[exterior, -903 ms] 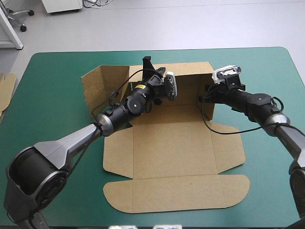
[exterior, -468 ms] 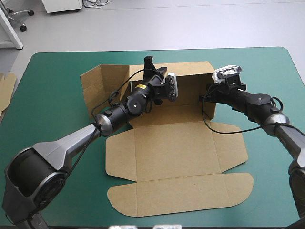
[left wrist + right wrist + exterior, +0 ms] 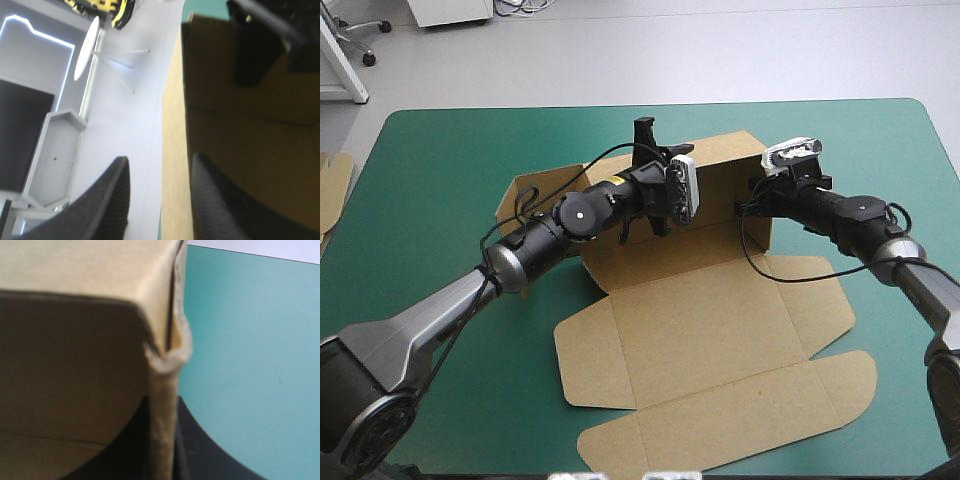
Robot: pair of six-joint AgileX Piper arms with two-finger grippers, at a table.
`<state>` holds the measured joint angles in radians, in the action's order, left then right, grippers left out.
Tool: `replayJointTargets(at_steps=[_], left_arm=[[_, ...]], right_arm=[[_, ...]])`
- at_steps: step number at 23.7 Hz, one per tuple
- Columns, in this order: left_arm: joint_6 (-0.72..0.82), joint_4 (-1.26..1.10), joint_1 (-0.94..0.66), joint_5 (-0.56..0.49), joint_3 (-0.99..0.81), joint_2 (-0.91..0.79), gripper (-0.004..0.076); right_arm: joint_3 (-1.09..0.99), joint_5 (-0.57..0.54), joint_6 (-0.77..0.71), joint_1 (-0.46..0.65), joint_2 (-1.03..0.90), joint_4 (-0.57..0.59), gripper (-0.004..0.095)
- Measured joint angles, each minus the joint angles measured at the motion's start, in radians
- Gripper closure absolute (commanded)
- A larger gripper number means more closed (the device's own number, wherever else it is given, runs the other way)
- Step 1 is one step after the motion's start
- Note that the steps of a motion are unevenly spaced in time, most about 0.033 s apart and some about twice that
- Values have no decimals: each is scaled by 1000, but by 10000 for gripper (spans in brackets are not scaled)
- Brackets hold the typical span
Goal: Fold the box
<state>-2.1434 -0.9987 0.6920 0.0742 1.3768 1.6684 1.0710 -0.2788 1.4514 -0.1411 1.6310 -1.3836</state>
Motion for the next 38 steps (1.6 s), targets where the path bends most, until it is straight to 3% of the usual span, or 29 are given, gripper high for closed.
replayJointTargets(at_steps=[7, 11, 13, 16, 18, 21, 24, 33, 38], left_arm=[[43, 2, 0, 253, -11, -99, 433], [48, 4, 0, 283, -11, -144, 432], [69, 5, -3, 233, -11, -170, 432], [175, 1, -45, 10, -11, -183, 433], [133, -10, -91, -134, -11, -190, 440], [45, -20, -172, -241, -11, -186, 480], [5, 31, -355, -420, -11, -140, 512], [1, -99, -667, -475, -24, -118, 555], [1, -309, -716, -612, -126, -93, 606]], right_arm=[[5, 17, -85, -5, 0, 67, 940], [8, 22, -171, -7, -1, 145, 940], [9, 23, -205, -7, -4, 177, 940], [10, 17, -251, -7, -5, 214, 940], [13, 14, -283, -7, -6, 252, 940], [15, 12, -320, -7, -7, 288, 940], [15, 10, -349, -7, -9, 323, 940], [18, -3, -454, -7, -17, 440, 940], [25, -8, -608, -7, -21, 562, 940]])
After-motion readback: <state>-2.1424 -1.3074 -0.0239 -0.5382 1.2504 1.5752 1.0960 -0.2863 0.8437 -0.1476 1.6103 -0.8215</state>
